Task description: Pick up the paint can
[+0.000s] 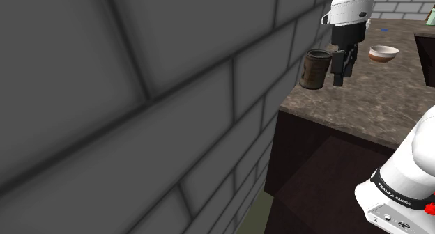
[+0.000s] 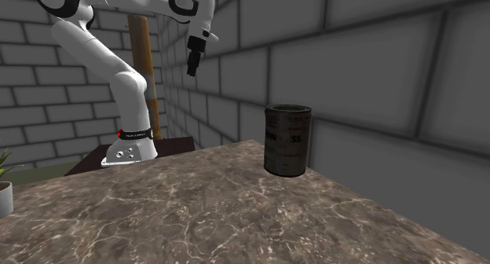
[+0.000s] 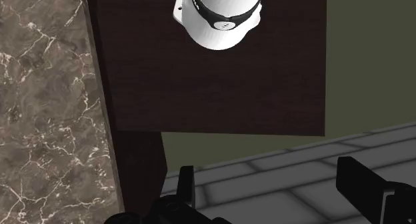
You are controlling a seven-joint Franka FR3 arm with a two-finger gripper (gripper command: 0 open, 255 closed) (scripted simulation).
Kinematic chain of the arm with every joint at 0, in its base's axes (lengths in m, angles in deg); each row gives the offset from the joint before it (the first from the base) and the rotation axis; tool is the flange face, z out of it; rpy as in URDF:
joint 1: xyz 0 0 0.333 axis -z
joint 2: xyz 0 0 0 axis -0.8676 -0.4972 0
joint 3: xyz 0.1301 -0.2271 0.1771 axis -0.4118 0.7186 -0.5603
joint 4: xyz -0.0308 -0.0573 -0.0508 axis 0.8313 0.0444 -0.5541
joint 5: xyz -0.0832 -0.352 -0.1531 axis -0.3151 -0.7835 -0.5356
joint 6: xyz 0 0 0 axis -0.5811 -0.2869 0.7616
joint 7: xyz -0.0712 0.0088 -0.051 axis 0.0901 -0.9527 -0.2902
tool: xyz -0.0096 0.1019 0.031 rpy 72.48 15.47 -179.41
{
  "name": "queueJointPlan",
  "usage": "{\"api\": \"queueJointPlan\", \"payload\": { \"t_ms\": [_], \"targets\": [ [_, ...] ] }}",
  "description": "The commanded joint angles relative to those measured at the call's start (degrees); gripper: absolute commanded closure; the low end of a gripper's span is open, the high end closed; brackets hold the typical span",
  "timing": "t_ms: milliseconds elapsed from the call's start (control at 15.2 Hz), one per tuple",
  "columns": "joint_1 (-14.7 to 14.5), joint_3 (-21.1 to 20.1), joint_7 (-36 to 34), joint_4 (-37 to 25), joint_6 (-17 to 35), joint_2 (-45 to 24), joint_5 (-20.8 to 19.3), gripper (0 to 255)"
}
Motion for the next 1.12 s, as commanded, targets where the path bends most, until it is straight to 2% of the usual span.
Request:
{"api": "queueJointPlan", "payload": {
  "t_ms": [0, 528, 1056],
  "targets": [
    [0.00, 0.00, 0.00, 0.00, 0.00, 0.00, 0.00, 0],
    [2.87, 7.47, 8.22, -4.00, 9.32, -10.65, -6.50, 0],
    [4.68, 14.31, 16.28, -12.12, 17.46, -23.78, -8.84, 0]
  ]
}}
